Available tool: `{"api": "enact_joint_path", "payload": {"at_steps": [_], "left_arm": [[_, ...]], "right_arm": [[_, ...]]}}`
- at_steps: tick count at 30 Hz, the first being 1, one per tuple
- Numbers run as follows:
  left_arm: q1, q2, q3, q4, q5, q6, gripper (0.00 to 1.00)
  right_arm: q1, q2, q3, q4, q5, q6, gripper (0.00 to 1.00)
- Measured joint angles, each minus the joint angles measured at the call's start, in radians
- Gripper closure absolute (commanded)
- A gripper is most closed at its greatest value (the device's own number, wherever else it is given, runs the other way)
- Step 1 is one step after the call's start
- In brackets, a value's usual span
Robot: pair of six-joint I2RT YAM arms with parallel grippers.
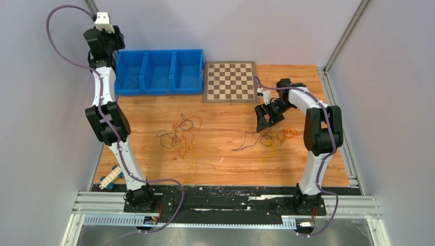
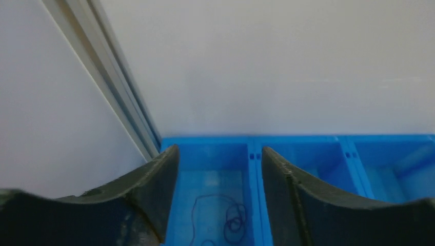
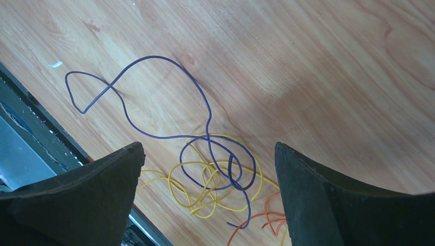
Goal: Untangle the cables
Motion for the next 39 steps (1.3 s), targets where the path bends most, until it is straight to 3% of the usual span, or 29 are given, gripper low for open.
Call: {"api": "enact_joint_path", "payload": {"at_steps": [9, 14, 20, 28, 35, 39], "left_arm": [[0.021, -0.15, -0.059, -0.256, 0.212, -0.037, 0.02], [0.021, -0.336, -0.133, -0.431, 0.366, 0.013, 0.0], [-0.013, -0.556, -0.402, -0.723, 0.541, 0.238, 0.0], [-0.153, -0.6, -0.827, -1.102, 0.446, 0.698, 0.0], [-0.174, -0.601, -0.945, -1.099, 0.319, 0.861, 0.02], [-0.207, -0.593, -0.96, -1.074, 0.275, 0.9, 0.17]], "right_arm": [[0.0, -0.033, -0.033, 0.0, -0.007, -0.026, 0.09], [0.0, -0.083, -0.06, 0.001, -0.035, -0.03, 0.1], [0.0, -0.141, -0.118, 0.01, -0.061, -0.031, 0.11], [0.011, -0.159, -0.148, 0.017, -0.102, -0.021, 0.12], [0.047, -0.161, -0.146, 0.035, -0.123, 0.002, 0.13], [0.055, -0.161, -0.146, 0.043, -0.123, 0.006, 0.13]]}}
